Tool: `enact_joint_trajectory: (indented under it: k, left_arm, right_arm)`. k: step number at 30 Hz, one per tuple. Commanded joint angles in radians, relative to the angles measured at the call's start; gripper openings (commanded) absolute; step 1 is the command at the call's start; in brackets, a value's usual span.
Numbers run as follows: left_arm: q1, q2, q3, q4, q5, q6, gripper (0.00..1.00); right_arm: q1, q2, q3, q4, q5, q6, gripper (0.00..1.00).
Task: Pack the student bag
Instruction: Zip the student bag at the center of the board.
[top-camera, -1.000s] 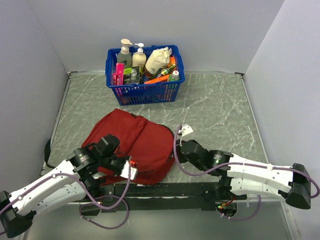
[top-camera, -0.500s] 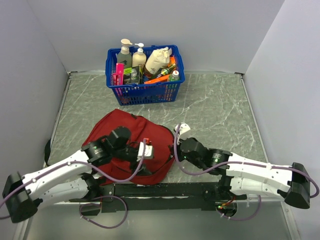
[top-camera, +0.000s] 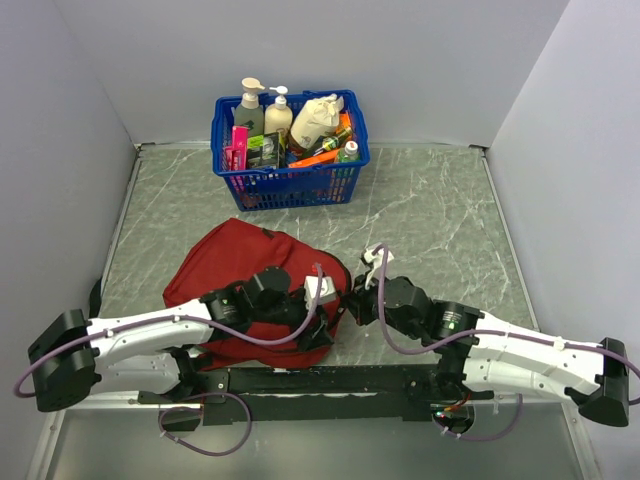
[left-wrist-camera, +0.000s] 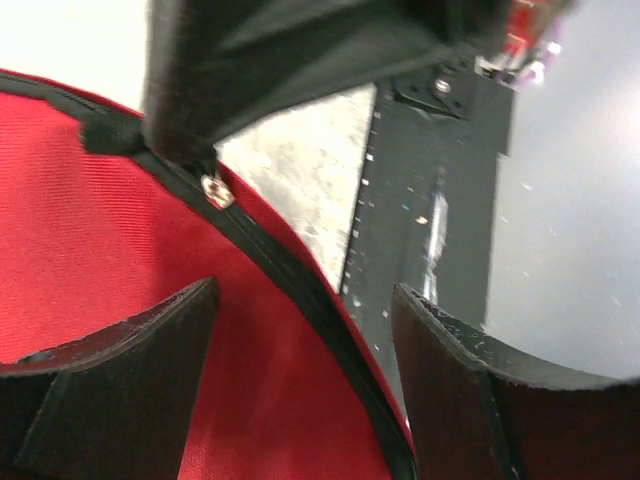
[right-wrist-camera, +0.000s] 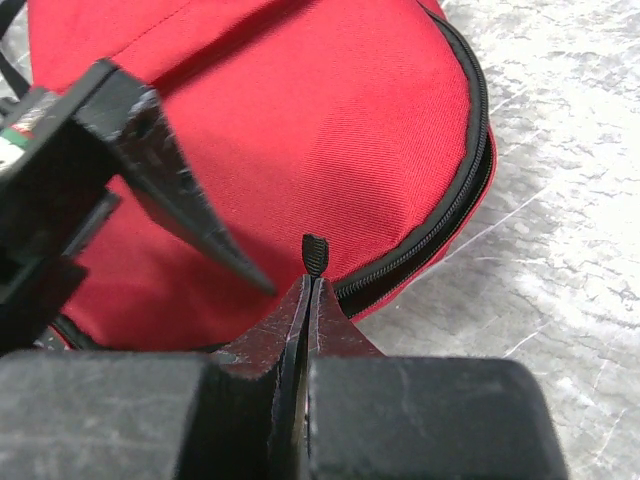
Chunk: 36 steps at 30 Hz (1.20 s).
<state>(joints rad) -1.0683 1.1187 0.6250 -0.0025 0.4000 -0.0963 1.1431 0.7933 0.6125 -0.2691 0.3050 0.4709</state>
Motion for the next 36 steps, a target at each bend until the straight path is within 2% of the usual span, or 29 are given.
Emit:
enact_joint_trajectory:
  k: [1, 3, 5, 6, 7, 9, 10, 13, 18, 25, 29, 32, 36]
  left_arm:
    - [-0.042, 0.038, 0.008, 0.088, -0.133, -0.063, 0.74]
    - [-0.062, 0.062, 0.016, 0.105, -0.150, -0.051, 0.71]
    - [-0.067, 0.076, 0.016, 0.113, -0.159, -0.028, 0.60]
    - [-0.067, 0.079, 0.016, 0.114, -0.158, -0.016, 0.54]
    - [-0.067, 0.084, 0.018, 0.114, -0.155, -0.008, 0.41]
    - [-0.067, 0.084, 0.024, 0.114, -0.095, 0.029, 0.29]
    - [-0.068, 0.082, 0.027, 0.116, -0.064, 0.049, 0.18]
    - [-0.076, 0.079, 0.054, 0.092, 0.025, 0.139, 0.01]
    - [-0.127, 0.063, 0.094, 0.004, 0.163, 0.274, 0.01]
    - [-0.150, -0.013, 0.105, -0.252, 0.327, 0.529, 0.01]
    - [-0.171, -0.022, 0.123, -0.405, 0.338, 0.735, 0.01]
    - [-0.174, -0.030, 0.130, -0.473, 0.346, 0.791, 0.01]
    - [-0.174, -0.053, 0.110, -0.510, 0.332, 0.849, 0.01]
  right_arm:
    - [0.007, -0.042, -0.020, 0.059, -0.004, 0.021, 0.00]
    - [0.007, -0.049, -0.033, 0.062, -0.007, 0.025, 0.00]
    - [0.007, -0.054, -0.039, 0.067, -0.009, 0.028, 0.00]
    - [0.007, -0.052, -0.042, 0.070, -0.012, 0.025, 0.00]
    - [0.006, -0.051, -0.040, 0.070, -0.009, 0.022, 0.00]
    - [0.006, -0.037, -0.034, 0.058, 0.023, 0.017, 0.00]
    - [0.000, -0.029, -0.031, 0.054, 0.040, 0.014, 0.00]
    - [-0.041, -0.005, -0.017, 0.044, 0.078, 0.006, 0.00]
    - [-0.135, 0.046, 0.016, 0.085, 0.059, -0.044, 0.00]
    - [-0.270, 0.178, 0.076, 0.174, -0.006, -0.121, 0.00]
    - [-0.321, 0.328, 0.163, 0.223, -0.026, -0.140, 0.00]
    - [-0.384, 0.388, 0.226, 0.191, 0.034, -0.138, 0.00]
    - [-0.476, 0.351, 0.234, 0.171, 0.071, -0.130, 0.00]
